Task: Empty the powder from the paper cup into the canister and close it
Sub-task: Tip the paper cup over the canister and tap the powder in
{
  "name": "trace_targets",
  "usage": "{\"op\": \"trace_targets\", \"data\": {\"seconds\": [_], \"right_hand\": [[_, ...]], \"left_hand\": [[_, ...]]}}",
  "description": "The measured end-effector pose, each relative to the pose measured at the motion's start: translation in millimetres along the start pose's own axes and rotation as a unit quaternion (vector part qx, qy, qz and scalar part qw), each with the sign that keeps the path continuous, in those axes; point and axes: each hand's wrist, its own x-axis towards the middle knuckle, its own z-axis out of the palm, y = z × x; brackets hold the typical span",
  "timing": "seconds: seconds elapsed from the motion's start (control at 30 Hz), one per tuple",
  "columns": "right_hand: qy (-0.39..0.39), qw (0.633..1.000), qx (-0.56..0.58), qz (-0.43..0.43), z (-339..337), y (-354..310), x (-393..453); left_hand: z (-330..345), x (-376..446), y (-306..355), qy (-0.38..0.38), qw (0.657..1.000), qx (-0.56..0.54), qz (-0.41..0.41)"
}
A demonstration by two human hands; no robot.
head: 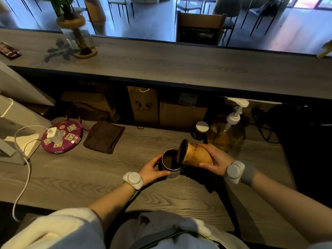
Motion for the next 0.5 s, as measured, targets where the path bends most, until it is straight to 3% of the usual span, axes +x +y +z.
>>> {"op": "trace_targets", "data": {"seconds": [0.5], "right_hand": [[0.005, 0.998, -0.052, -0.035, -15, -13, 4]], "left_hand": [[-8, -6, 1, -0.017, 1.0, -0.016, -0.001]]}}
